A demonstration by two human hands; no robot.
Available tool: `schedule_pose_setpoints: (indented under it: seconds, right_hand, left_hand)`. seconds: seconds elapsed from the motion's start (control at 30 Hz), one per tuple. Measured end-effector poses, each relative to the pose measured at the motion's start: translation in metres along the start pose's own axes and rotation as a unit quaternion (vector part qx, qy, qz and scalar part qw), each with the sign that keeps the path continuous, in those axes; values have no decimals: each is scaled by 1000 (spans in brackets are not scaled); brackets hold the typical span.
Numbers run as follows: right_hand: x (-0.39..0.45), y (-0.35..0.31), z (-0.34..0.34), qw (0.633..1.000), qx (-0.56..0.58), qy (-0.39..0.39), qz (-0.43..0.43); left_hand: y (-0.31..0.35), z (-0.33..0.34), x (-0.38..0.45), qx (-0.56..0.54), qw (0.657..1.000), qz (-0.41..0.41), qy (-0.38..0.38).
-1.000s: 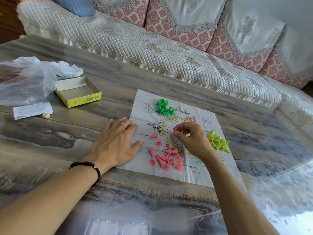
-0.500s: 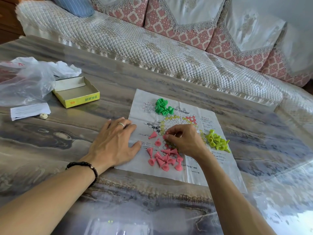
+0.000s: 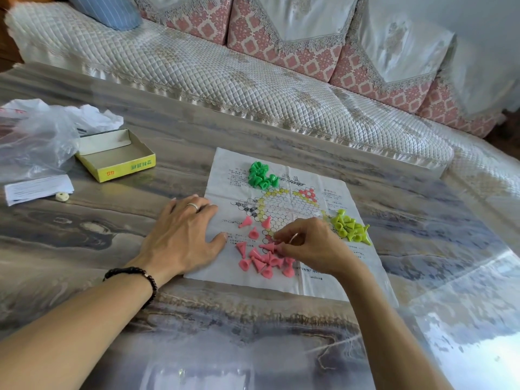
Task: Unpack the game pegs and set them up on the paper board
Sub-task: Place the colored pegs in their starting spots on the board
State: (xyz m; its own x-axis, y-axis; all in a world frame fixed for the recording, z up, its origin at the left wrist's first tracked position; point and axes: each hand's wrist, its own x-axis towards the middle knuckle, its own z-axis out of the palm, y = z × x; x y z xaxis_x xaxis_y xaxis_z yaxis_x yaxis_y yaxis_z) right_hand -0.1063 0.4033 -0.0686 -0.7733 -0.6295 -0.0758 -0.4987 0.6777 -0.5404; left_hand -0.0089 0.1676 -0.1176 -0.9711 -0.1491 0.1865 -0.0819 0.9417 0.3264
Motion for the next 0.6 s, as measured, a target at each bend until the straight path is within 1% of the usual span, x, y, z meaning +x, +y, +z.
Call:
schedule_pose_setpoints:
  seconds: [0.1,0.17,0.23,0.33,0.43,0.57,0.6]
  right_hand:
    - [1,-5,2,998,-60,7,-11]
    - [1,-8,3,998,-68,6,-9]
    - [1,-7,3,998,-53,41,-2]
    - [4,-2,1,992,17,123,25]
    - [7,2,1,988,56,138,40]
    - [10,2,3,987,8,160,31]
    - [11,0,4,985,13,167,36]
  left_hand:
    - [0,0,-1,4,1000,2,1]
    - [0,0,0,4,1000,3,2]
    - [-1,0,0,6,1000,2,1]
    - [-1,1,1,11,1000,-1,-2]
    - [-1,1,0,9,1000,-2,2]
    - [0,1,0,3,1000,-3,3]
    - [0,1,0,3,1000,-3,2]
